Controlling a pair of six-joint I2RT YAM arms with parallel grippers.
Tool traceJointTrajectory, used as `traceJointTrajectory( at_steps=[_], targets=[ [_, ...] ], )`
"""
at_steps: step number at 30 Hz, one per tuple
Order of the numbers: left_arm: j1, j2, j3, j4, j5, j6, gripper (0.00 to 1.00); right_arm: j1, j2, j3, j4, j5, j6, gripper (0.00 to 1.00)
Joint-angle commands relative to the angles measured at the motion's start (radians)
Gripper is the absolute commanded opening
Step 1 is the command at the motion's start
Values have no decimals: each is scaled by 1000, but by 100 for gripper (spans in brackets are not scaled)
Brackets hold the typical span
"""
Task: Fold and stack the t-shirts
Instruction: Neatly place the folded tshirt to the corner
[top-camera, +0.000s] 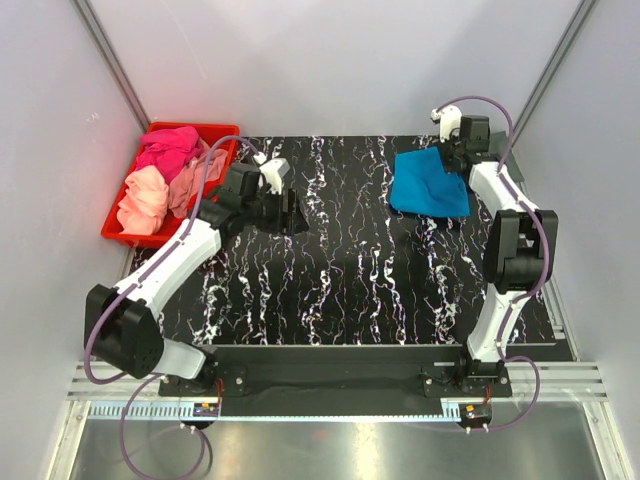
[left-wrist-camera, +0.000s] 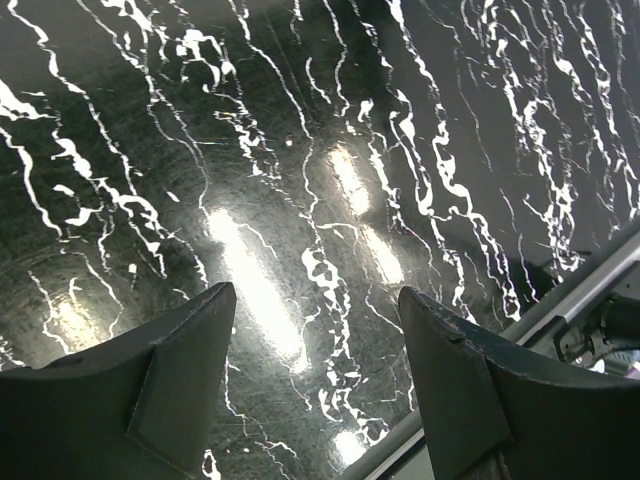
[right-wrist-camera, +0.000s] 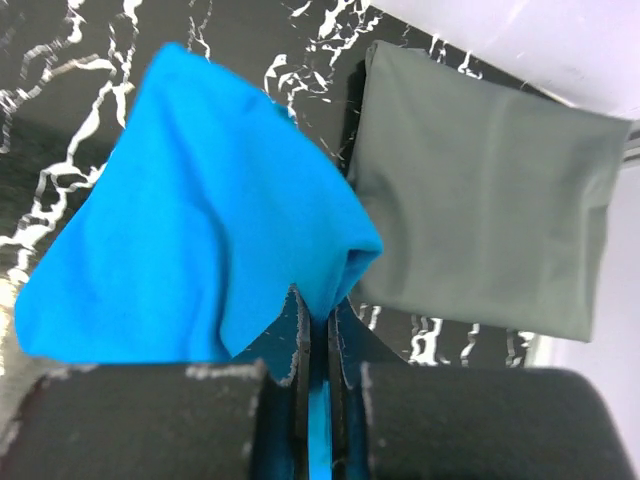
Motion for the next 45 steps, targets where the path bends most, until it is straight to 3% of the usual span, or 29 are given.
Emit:
traceJointTrajectory(
  at_steps=[1, 10, 22, 25, 29, 31, 34, 39, 45],
  targets=[
    [3, -13, 13, 42, 50, 4, 72, -31, 7, 74, 34, 8, -102, 0],
    [3, 15, 8, 60, 96, -13, 72, -63, -41, 113, 15, -31, -154, 0],
    [3, 12, 7, 69, 127, -22, 72, -97, 37, 411, -225, -47, -134, 0],
    [3, 12, 10, 65, 135, -24, 72, -117, 136, 563, -314, -18, -142, 0],
    [3, 9, 8, 62, 129, -21, 73, -172, 322, 900, -437, -39, -46, 0],
    [3, 16, 14, 53, 124, -16, 73, -195, 446, 1050, -449, -27, -25, 0],
    [3, 26, 19, 45, 118, -10, 73, -221, 570, 1148, -436, -36, -4, 0],
    [3, 42, 25, 43, 126, -9, 73, -231, 531, 1025, -258, -102, 12, 0],
    [3, 33, 24, 45, 135, -10, 73, -229, 419, 976, -256, -195, 65, 0]
  ],
)
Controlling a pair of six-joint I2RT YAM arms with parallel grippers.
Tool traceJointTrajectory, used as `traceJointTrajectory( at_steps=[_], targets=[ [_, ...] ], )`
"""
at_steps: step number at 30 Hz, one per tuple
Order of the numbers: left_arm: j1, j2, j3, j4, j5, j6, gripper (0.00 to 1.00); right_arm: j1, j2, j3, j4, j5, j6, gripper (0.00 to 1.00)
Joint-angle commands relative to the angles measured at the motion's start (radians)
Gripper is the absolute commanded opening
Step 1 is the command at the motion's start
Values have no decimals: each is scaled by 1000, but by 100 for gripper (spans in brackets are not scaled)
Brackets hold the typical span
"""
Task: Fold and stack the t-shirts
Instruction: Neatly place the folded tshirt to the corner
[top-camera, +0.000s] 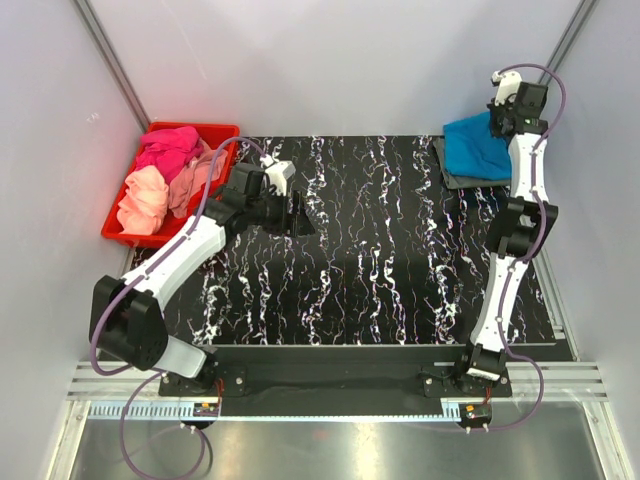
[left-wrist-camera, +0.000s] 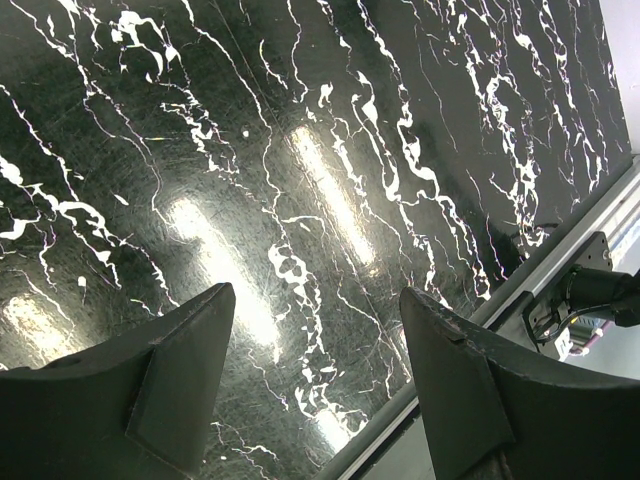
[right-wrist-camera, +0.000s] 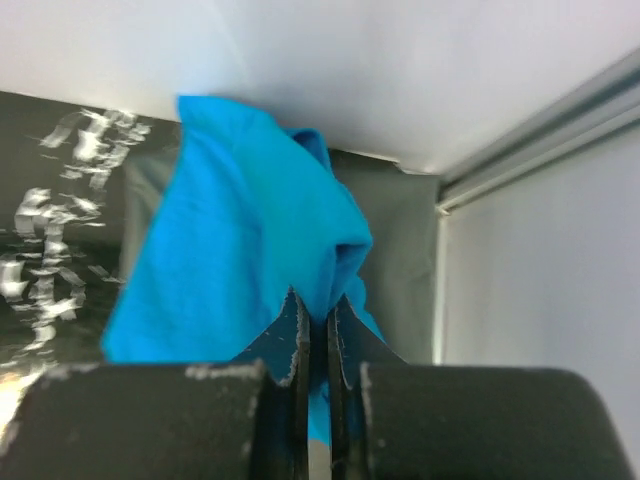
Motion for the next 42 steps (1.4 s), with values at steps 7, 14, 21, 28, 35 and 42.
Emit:
traceJointTrajectory(
  at_steps=[7, 14, 21, 28, 35, 42],
  targets=[
    [3, -20, 14, 30, 31, -3, 73, 37, -368, -222, 67, -157, 108, 0],
    [3, -21, 13, 30, 28, -5, 73, 50, -497, -283, 21, -211, 162, 0],
    [3, -27, 14, 30, 28, -6, 73, 53, -577, -355, -51, -263, 178, 0],
    [3, -27, 14, 30, 26, -5, 73, 53, -556, -429, -45, -326, 156, 0],
    [3, -18, 17, 27, 24, -3, 73, 48, -446, -371, -53, -323, 114, 0],
    [3, -6, 20, 25, 23, -3, 73, 30, -369, -308, -85, -315, 99, 0]
  ],
)
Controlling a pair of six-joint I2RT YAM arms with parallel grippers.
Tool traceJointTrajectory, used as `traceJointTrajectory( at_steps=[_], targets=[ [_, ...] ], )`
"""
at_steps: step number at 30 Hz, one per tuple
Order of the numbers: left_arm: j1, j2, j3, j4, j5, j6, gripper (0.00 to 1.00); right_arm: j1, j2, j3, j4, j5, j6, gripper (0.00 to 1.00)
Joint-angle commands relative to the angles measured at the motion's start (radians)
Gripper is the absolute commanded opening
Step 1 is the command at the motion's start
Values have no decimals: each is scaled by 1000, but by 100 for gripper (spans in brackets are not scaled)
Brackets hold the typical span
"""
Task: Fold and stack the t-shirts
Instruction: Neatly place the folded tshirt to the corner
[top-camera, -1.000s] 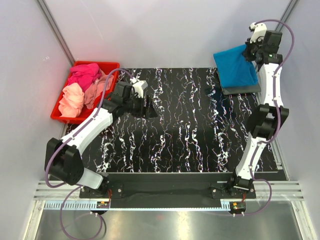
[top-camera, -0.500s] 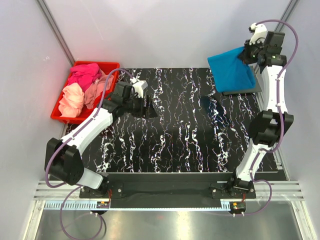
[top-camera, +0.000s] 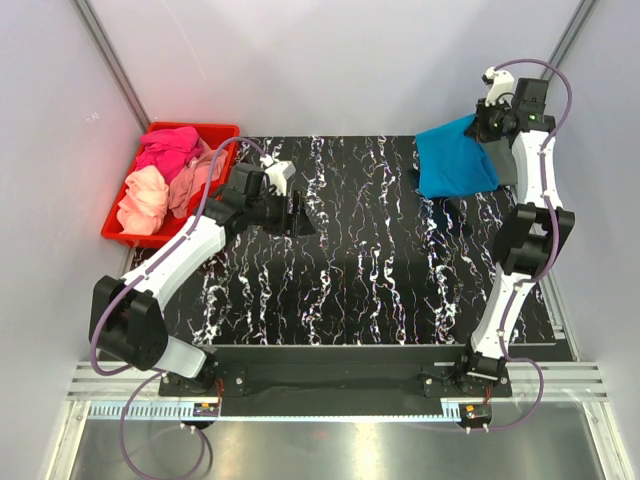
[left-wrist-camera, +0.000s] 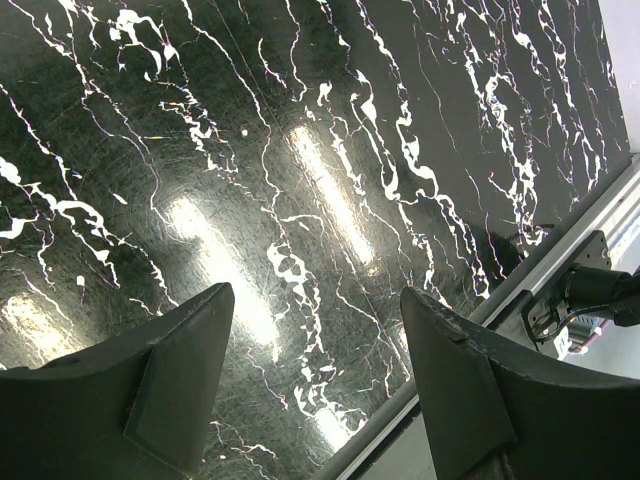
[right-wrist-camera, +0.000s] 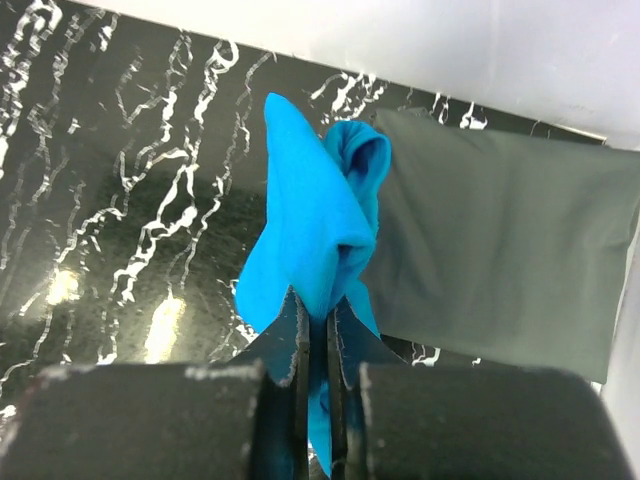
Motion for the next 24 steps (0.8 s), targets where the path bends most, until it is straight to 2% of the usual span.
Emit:
traceJointTrajectory(
  at_steps=[1, 17, 22, 23, 24],
  targets=[
    [3, -6, 20, 27, 20, -3, 73, -18, 11, 78, 12, -15, -28, 0],
    [3, 17, 24, 30, 33, -4, 73, -50, 144, 308, -81, 68, -112, 0],
    [3, 20, 22, 29, 37, -4, 73, -52, 209, 339, 14, 141, -126, 2],
    [3, 22, 22, 30, 39, -4, 73, -53, 239, 340, 37, 185, -128, 4],
    [3, 21, 22, 30, 40, -4, 74, -52, 253, 333, 101, 222, -134, 17]
  ],
)
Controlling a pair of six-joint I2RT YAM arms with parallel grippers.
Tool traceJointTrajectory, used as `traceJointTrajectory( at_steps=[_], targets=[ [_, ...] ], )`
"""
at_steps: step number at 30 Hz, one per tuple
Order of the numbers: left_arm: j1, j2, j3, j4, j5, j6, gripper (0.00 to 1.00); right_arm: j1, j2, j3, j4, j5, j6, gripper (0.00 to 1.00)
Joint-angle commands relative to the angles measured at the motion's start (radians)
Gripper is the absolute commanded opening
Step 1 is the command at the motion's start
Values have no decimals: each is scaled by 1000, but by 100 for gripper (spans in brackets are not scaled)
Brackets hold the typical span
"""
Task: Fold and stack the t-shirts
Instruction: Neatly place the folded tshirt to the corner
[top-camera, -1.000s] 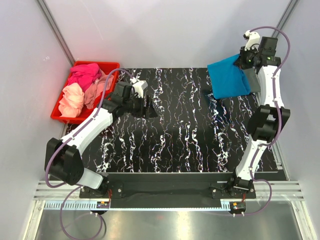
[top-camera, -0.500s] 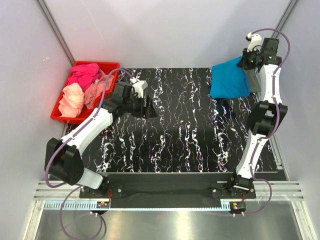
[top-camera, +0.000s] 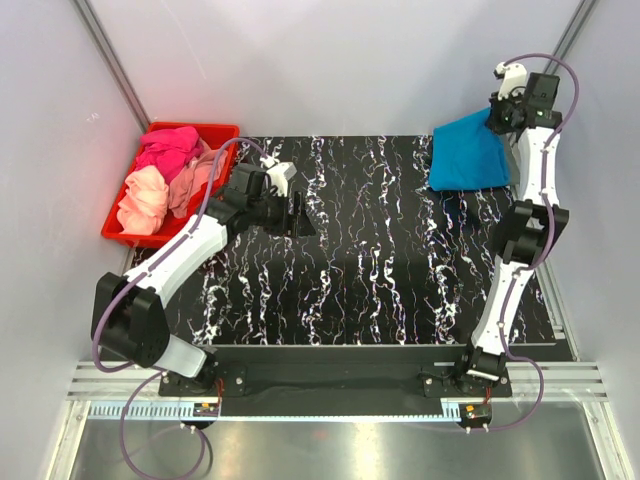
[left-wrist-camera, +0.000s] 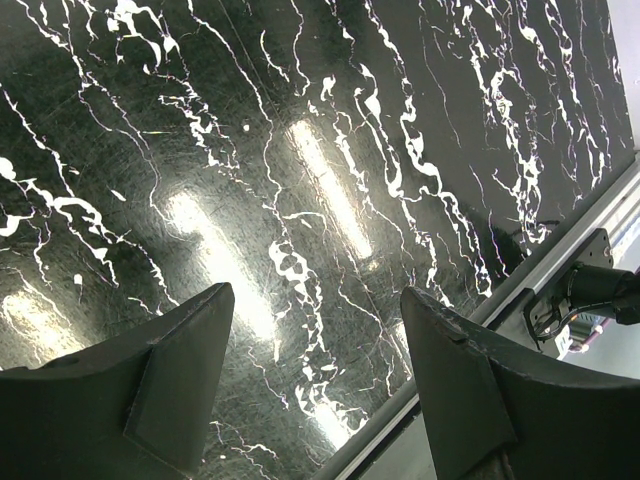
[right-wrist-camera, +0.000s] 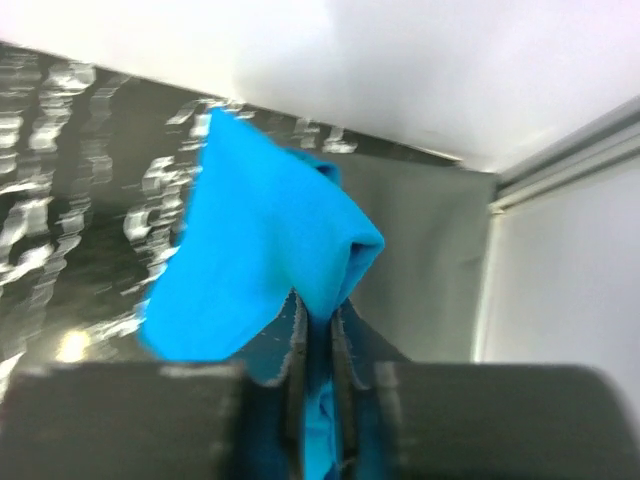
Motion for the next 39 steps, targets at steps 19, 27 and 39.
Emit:
traceJointTrajectory(
  at_steps=[19, 27, 39],
  targets=[
    [-4, -31, 7, 60, 85, -14, 75, -28, -121, -278, 624, 312, 134, 100],
    [-1, -135, 45, 127, 74, -46, 75, 139, -495, -453, 314, 480, 376, 100],
    [1, -336, 198, 58, -53, -80, 99, 239, -1057, -917, 1, -25, 815, 100]
  ],
)
